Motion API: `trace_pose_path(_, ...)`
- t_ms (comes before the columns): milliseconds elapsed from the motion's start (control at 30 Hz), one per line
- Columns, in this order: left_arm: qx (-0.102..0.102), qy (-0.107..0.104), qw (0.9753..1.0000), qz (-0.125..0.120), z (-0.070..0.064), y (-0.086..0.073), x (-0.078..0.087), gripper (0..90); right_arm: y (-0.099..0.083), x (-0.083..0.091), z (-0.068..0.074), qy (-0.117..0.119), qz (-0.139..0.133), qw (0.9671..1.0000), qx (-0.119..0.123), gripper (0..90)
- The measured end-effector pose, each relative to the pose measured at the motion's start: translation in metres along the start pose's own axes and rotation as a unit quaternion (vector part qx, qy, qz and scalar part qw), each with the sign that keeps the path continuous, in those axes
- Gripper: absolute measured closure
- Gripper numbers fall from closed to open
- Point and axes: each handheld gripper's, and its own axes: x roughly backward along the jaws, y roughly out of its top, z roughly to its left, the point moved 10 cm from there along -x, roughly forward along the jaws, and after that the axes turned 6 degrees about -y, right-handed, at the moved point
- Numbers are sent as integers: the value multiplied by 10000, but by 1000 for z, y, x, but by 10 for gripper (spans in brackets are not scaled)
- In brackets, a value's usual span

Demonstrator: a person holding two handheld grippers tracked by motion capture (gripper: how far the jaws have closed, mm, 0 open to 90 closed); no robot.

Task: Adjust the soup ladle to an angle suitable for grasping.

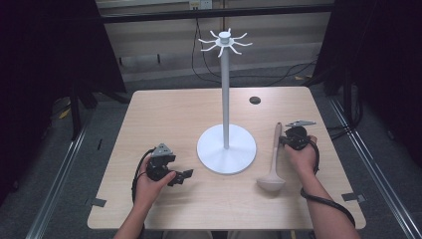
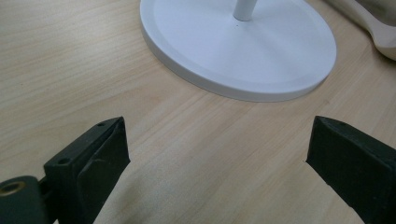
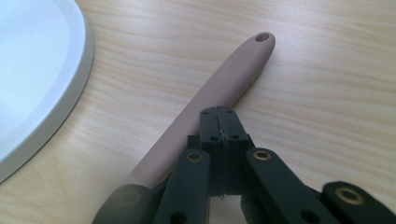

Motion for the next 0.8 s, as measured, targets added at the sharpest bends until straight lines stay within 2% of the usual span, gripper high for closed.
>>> trace_pose_path(33,13,1,10000,-2,0,0,0,52,0,0,0,23,-8,10000,64,900)
trace_pose_path(300,24,16,10000,-38,1,1,2,52,-1,1,-3,-40,161,9998,55,867)
trace_pose_path(400,7,29,10000,-35,2,1,3,52,0,3,-4,-56,179,9998,-44,856)
trace_pose_path(500,-22,29,10000,-23,1,1,3,52,2,6,-4,-104,203,9997,-35,836)
trace_pose_path(633,-25,12,10000,-52,0,2,2,52,4,11,-2,-118,296,9994,-137,798)
trace_pose_path(767,-56,-3,10000,-44,-1,3,3,52,5,16,1,-97,395,9989,-244,720)
trace_pose_path(800,-74,4,10000,-42,0,3,3,52,5,18,3,-95,416,9984,-368,682)
